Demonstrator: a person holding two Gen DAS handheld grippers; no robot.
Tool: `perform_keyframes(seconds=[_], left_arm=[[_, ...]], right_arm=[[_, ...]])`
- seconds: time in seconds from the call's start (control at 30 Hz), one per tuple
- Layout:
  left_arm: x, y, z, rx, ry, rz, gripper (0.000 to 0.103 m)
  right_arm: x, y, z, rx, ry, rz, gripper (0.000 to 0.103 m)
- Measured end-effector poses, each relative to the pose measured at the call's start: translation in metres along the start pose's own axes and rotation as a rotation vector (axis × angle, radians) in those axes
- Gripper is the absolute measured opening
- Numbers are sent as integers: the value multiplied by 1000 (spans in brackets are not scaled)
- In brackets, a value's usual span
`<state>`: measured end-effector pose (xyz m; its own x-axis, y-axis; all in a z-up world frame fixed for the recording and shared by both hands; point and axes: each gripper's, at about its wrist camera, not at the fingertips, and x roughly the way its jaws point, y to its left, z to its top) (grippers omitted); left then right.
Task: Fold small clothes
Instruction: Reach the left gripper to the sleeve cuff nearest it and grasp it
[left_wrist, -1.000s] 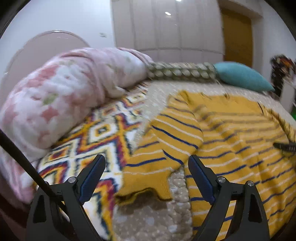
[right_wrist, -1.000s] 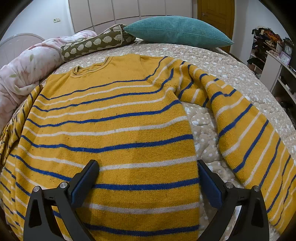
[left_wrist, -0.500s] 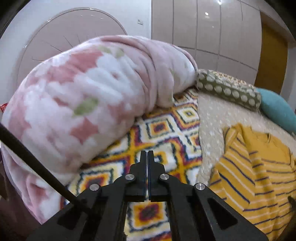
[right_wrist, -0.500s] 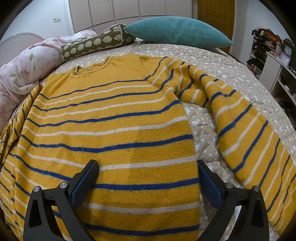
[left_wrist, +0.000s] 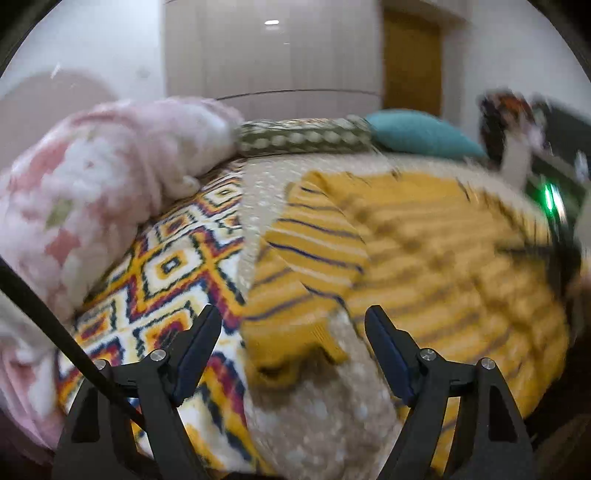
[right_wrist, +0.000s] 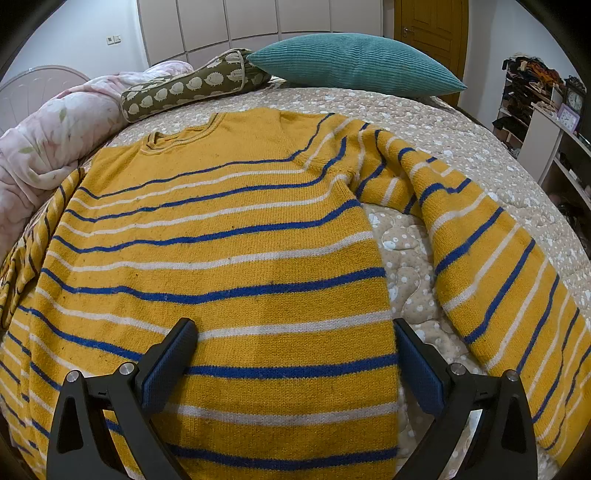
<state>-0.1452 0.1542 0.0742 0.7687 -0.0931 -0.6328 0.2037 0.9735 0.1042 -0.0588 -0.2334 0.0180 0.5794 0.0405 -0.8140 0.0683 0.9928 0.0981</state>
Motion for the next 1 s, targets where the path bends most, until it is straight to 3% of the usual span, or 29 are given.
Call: perform_keyframes(seconds=[0.37, 0.47, 0.5, 0.6, 0.7, 0.87, 1.0], left_arm=[[21, -26, -12, 328, 69, 91, 76], [32, -26, -5, 369, 99, 63, 36], [34, -25, -3, 356, 107, 40, 12], [36, 2, 15, 207, 98, -24, 8], [29, 50, 41, -3, 44, -13, 8], [34, 165, 75, -361, 17, 192, 8], [49, 219, 87, -454, 54, 376, 8]], right_arm=[[0, 0, 0, -1, -1, -4, 103], [0, -1, 1, -2, -1, -6, 103], [0, -1, 2, -2, -1, -6, 103], [0, -1, 2, -3, -2, -7, 103], [0, -1, 2, -3, -1, -7, 103], [0, -2, 2, -6, -1, -10, 103], [1, -2, 2, -7, -1, -12, 103]])
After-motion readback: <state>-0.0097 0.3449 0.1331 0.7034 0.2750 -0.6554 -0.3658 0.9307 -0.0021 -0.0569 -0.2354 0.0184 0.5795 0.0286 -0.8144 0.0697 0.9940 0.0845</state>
